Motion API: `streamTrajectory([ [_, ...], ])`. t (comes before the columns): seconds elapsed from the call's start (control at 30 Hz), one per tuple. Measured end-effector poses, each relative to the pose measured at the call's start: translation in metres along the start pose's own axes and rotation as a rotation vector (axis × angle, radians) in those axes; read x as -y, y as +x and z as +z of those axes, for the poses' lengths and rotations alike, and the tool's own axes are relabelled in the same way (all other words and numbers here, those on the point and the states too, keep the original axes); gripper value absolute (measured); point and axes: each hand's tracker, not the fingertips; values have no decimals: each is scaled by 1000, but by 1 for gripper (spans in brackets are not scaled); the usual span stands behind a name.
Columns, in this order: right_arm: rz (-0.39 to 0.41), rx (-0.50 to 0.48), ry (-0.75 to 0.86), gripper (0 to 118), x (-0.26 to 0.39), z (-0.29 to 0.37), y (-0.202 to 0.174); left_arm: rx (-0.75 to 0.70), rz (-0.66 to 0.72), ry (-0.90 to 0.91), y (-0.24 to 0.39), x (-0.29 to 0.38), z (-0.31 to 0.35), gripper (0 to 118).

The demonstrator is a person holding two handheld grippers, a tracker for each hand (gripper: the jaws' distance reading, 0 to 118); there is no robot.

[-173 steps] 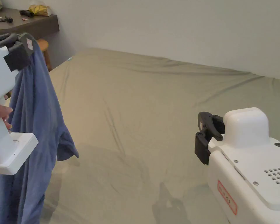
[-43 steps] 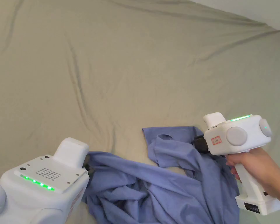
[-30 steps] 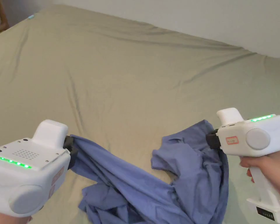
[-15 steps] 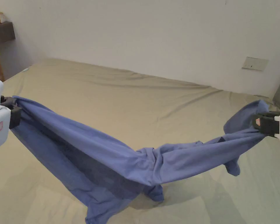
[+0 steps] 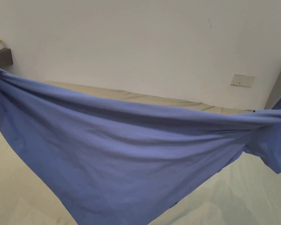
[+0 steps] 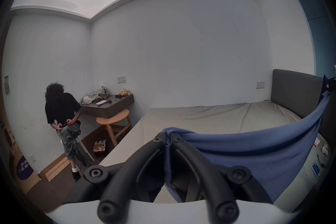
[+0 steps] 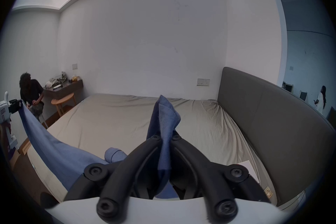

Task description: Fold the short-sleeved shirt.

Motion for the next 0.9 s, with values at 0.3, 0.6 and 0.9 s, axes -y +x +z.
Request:
streamTrajectory([
  [0.3,29,58,37,5,-47,-59,16,9,-94,-2,24,-47,-63,1],
  [0.6,61,117,45,5,-62,-147,14,-3,-147,-28,62,-60,-155,1],
  [0.9,45,126,-105,5,28,-225,21,42,-161,-199,96,32,-233,1],
])
